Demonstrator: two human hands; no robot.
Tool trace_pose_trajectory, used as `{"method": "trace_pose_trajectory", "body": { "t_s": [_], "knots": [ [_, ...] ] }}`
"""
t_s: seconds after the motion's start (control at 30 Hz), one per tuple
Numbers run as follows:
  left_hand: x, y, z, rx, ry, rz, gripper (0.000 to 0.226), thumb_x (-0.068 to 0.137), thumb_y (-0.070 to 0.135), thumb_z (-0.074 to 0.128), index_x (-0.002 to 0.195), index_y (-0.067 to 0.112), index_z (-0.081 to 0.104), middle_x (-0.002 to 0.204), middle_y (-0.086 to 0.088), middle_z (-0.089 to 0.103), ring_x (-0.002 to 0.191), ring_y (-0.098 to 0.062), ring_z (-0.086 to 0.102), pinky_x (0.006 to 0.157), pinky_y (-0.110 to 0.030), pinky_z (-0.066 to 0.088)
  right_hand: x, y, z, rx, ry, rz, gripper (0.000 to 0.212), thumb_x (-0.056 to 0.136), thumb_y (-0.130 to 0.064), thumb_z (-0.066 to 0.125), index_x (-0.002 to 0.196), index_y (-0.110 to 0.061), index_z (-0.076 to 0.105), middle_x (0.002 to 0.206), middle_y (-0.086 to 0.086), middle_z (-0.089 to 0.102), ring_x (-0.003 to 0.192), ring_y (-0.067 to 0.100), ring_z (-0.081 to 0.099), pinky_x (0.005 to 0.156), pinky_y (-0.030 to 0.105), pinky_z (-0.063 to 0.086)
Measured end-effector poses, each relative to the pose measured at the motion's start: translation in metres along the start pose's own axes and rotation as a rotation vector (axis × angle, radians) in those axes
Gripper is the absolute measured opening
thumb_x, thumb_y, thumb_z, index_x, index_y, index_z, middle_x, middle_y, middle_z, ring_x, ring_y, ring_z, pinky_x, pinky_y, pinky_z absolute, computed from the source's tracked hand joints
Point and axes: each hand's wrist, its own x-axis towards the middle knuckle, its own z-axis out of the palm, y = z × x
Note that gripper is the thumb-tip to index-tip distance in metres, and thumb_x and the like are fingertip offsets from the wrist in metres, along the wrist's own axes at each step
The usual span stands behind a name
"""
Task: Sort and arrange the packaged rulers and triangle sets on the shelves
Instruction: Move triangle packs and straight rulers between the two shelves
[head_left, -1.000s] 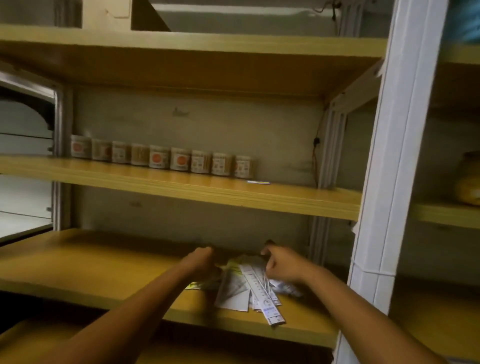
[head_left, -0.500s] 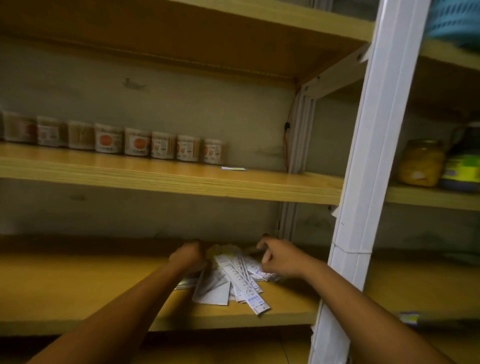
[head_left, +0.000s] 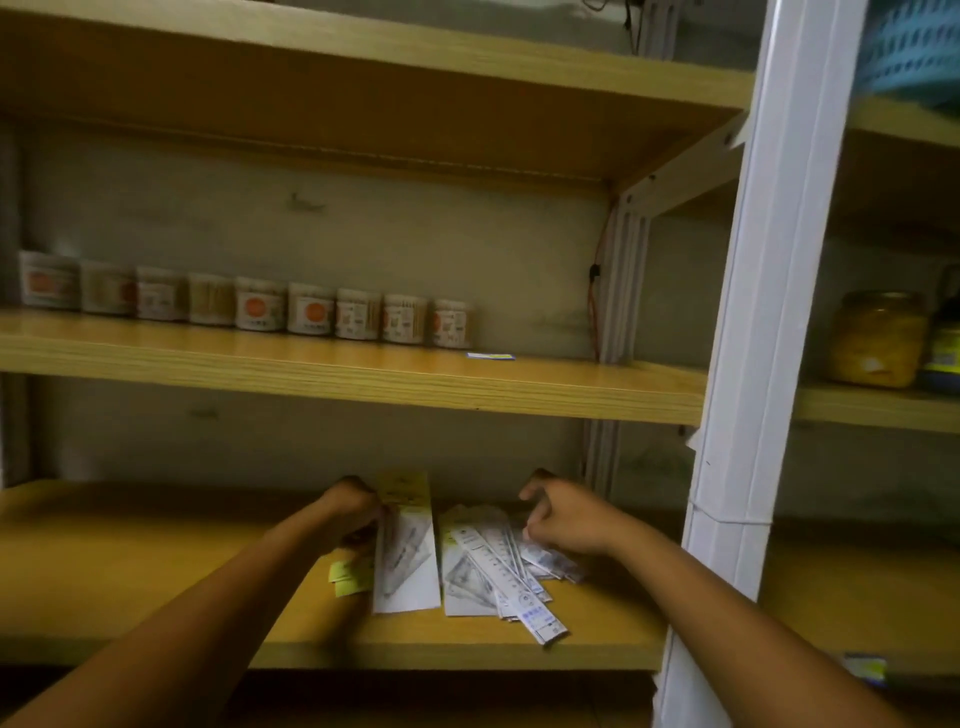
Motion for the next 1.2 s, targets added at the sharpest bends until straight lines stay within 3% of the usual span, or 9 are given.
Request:
{"method": "trace_pose_trajectory", "body": {
  "t_s": [0.07, 0.13, 0.23, 0.37, 0.53, 0.67, 0.87, 1.03, 1.2],
  "knots": [
    [-0.011, 0.004, -0.013, -0.119, -0.005, 0.009, 0.007, 0.087, 0.002, 0.055, 0.081, 0.006, 0.056, 0.083, -0.018, 0.048, 0.061, -0.021, 0.045, 0.059, -0.028, 0.038, 0.006, -0.007, 0.006, 0.038, -0.015, -0.003, 0.04, 0.082, -0.013, 0.069, 0.12, -0.017, 0.055, 0.099, 0.007, 0.072, 0.093, 0.02, 0.069, 0.084, 0.036, 0.054],
    [-0.022, 0.01, -0.018, -0.205, 0.014, 0.045, 0.001, 0.088, 0.007, 0.058, 0.088, 0.008, 0.059, 0.084, -0.016, 0.057, 0.069, -0.022, 0.052, 0.061, -0.028, 0.042, 0.011, -0.013, 0.01, 0.048, -0.029, -0.026, 0.035, 0.084, -0.014, 0.069, 0.117, -0.016, 0.058, 0.097, 0.005, 0.072, 0.091, 0.019, 0.068, 0.086, 0.037, 0.055],
    [-0.035, 0.019, -0.019, -0.282, 0.051, 0.088, 0.011, 0.087, 0.007, 0.06, 0.097, 0.009, 0.061, 0.089, -0.011, 0.065, 0.076, -0.022, 0.059, 0.066, -0.029, 0.046, 0.013, -0.025, 0.013, 0.039, -0.039, -0.068, 0.031, 0.084, -0.013, 0.067, 0.114, -0.015, 0.061, 0.097, 0.006, 0.069, 0.087, 0.016, 0.064, 0.082, 0.031, 0.052],
    [-0.039, 0.02, -0.027, -0.316, 0.075, 0.12, 0.016, 0.088, 0.002, 0.057, 0.104, 0.003, 0.061, 0.093, -0.017, 0.066, 0.079, -0.025, 0.063, 0.059, -0.029, 0.049, 0.011, -0.033, 0.011, 0.007, -0.04, -0.087, 0.028, 0.084, -0.014, 0.067, 0.111, -0.015, 0.063, 0.104, 0.008, 0.068, 0.094, 0.018, 0.063, 0.08, 0.026, 0.049],
    [-0.035, 0.007, -0.038, -0.374, 0.143, 0.093, 0.012, 0.088, 0.001, 0.055, 0.096, 0.007, 0.062, 0.095, -0.023, 0.061, 0.082, -0.03, 0.055, 0.06, -0.032, 0.043, 0.004, -0.022, 0.017, -0.104, -0.145, 0.014, 0.016, 0.087, -0.013, 0.064, 0.103, -0.012, 0.065, 0.099, 0.007, 0.067, 0.08, 0.015, 0.061, 0.067, 0.027, 0.049],
    [-0.038, 0.0, -0.042, -0.415, 0.172, 0.089, 0.014, 0.089, 0.001, 0.053, 0.092, 0.011, 0.061, 0.093, -0.02, 0.057, 0.084, -0.029, 0.05, 0.059, -0.032, 0.039, 0.001, -0.009, 0.029, -0.215, -0.268, 0.141, 0.03, 0.084, -0.028, 0.072, 0.104, -0.006, 0.065, 0.099, 0.014, 0.073, 0.075, 0.016, 0.063, 0.066, 0.029, 0.05],
    [-0.041, -0.005, -0.044, -0.46, 0.215, 0.086, 0.012, 0.091, 0.004, 0.054, 0.085, 0.012, 0.059, 0.081, -0.016, 0.05, 0.068, -0.022, 0.043, 0.056, -0.03, 0.034, 0.001, -0.006, 0.032, -0.14, -0.257, 0.228, 0.028, 0.084, -0.025, 0.075, 0.102, -0.012, 0.058, 0.081, 0.003, 0.07, 0.068, 0.013, 0.065, 0.06, 0.025, 0.054],
    [-0.041, -0.013, -0.041, -0.529, 0.215, 0.065, 0.008, 0.09, 0.007, 0.057, 0.092, 0.014, 0.06, 0.078, -0.012, 0.052, 0.068, -0.021, 0.044, 0.058, -0.03, 0.037, 0.001, -0.004, 0.036, -0.114, -0.232, 0.221, 0.023, 0.083, -0.025, 0.076, 0.098, -0.01, 0.066, 0.087, 0.004, 0.07, 0.08, 0.017, 0.068, 0.062, 0.025, 0.054],
    [-0.04, -0.027, -0.034, -0.657, 0.187, 0.029, 0.007, 0.089, 0.005, 0.059, 0.085, 0.01, 0.062, 0.055, -0.002, 0.047, 0.052, -0.015, 0.035, 0.056, -0.027, 0.033, -0.004, -0.005, 0.039, -0.057, -0.147, 0.178, 0.018, 0.084, -0.027, 0.074, 0.094, -0.014, 0.066, 0.1, 0.006, 0.069, 0.088, 0.018, 0.065, 0.073, 0.03, 0.05]
  ]
}}
